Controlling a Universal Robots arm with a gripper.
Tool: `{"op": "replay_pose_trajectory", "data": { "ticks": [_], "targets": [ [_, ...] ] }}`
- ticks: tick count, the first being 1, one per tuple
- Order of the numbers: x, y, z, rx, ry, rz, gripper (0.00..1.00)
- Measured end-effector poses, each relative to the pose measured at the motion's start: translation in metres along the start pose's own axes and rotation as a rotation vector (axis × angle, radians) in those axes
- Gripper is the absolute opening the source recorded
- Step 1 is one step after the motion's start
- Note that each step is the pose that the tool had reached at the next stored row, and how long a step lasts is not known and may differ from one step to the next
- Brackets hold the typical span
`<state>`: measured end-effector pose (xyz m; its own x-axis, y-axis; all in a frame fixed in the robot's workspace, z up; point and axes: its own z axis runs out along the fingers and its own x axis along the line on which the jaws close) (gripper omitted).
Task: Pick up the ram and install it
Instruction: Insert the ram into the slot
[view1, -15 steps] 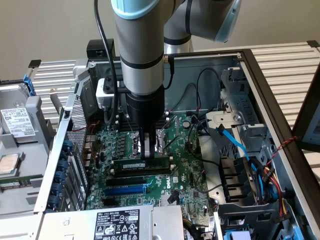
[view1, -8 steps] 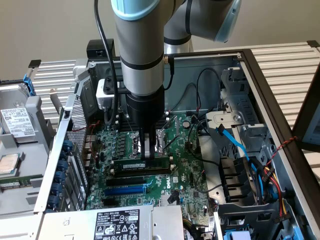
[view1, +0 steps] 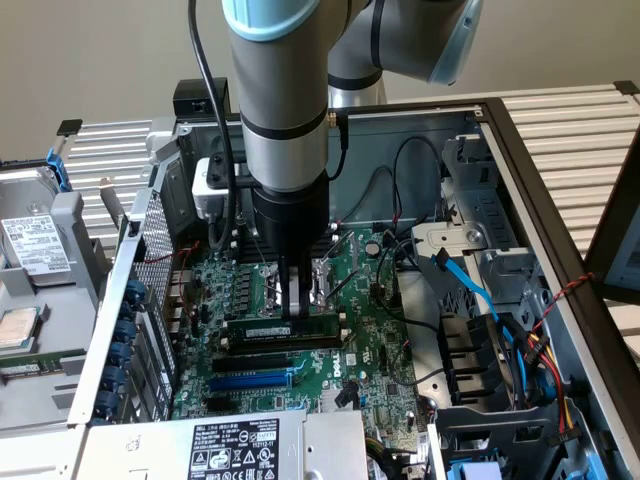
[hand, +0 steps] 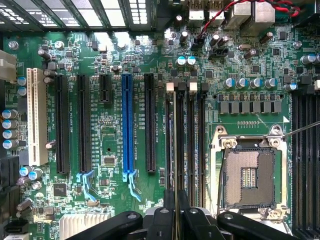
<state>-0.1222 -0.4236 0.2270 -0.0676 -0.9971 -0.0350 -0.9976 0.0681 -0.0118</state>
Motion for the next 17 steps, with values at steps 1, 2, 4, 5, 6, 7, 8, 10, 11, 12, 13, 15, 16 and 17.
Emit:
{"op": "replay_pose_trajectory", "data": {
  "ticks": [1, 2, 4, 5, 6, 7, 8, 10, 11, 12, 13, 15, 16, 17],
  "targets": [
    [0.0000, 0.0000, 0.0000, 0.0000, 0.0000, 0.000, 0.14],
    [0.0000, 0.0000, 0.0000, 0.0000, 0.0000, 0.000, 0.14],
    [0.0000, 0.0001, 0.0000, -0.0002, 0.0000, 0.000, 0.16],
    [0.0000, 0.0001, 0.0000, -0.0001, 0.0000, 0.000, 0.16],
    [0.0000, 0.0001, 0.0000, -0.0001, 0.0000, 0.000, 0.22],
    [0.0000, 0.0000, 0.0000, 0.0000, 0.0000, 0.000, 0.22],
    [0.0000, 0.0000, 0.0000, 0.0000, 0.0000, 0.000, 0.22],
    [0.0000, 0.0000, 0.0000, 0.0000, 0.0000, 0.000, 0.22],
    [0.0000, 0.0000, 0.0000, -0.0001, 0.0000, 0.000, 0.22],
    [0.0000, 0.0000, 0.0000, 0.0000, 0.0000, 0.000, 0.22],
    [0.0000, 0.0000, 0.0000, 0.0000, 0.0000, 0.000, 0.22],
    [0.0000, 0.0000, 0.0000, -0.0001, 0.0000, 0.000, 0.22],
    [0.0000, 0.0000, 0.0000, 0.0000, 0.0000, 0.000, 0.22],
    [0.0000, 0.0000, -0.0003, 0.0000, -0.0001, 0.000, 0.22]
  ]
}}
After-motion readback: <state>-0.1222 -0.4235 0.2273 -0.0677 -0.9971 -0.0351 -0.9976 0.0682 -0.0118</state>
